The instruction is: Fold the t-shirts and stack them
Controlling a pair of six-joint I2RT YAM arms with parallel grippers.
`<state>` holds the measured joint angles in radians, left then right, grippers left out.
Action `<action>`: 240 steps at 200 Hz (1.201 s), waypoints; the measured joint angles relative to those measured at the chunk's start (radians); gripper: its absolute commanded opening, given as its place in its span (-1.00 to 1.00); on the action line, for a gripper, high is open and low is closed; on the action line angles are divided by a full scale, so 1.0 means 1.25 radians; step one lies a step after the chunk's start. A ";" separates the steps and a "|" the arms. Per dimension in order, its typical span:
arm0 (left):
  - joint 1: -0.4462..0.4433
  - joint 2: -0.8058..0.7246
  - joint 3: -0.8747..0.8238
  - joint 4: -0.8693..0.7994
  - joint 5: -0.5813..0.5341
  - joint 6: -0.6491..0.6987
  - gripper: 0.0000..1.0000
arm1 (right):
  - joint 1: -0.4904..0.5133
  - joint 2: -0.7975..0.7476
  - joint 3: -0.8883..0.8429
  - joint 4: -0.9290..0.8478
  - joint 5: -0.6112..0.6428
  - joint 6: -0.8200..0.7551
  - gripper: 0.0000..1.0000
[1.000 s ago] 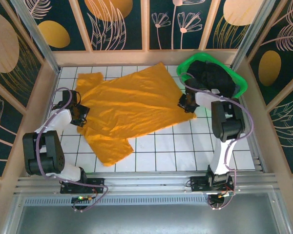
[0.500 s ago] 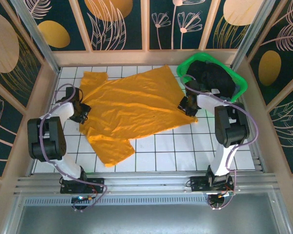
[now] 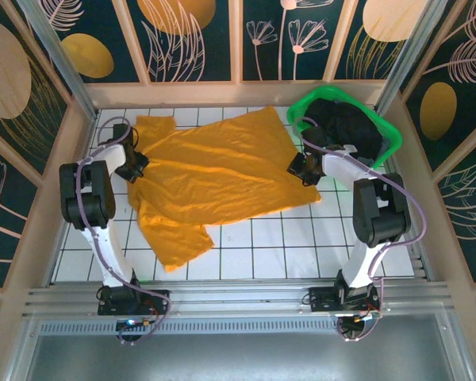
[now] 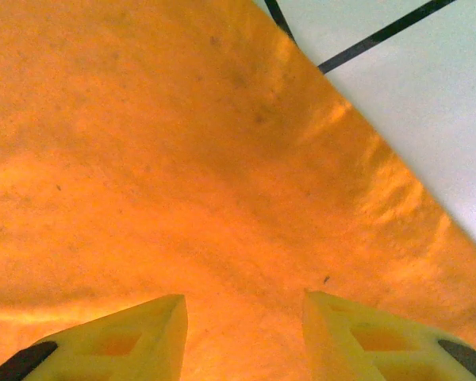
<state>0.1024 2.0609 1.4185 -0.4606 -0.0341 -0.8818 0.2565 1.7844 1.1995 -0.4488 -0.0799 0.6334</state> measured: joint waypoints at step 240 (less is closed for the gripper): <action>-0.248 -0.739 -0.667 -0.330 0.007 -0.248 0.13 | 0.039 -0.139 -0.093 0.018 -0.143 -0.083 0.08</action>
<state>-0.2073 1.1374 0.5846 -0.8726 -0.0250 -1.1923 0.3058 1.6112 1.0832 -0.4263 -0.2581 0.5301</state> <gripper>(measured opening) 0.569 0.538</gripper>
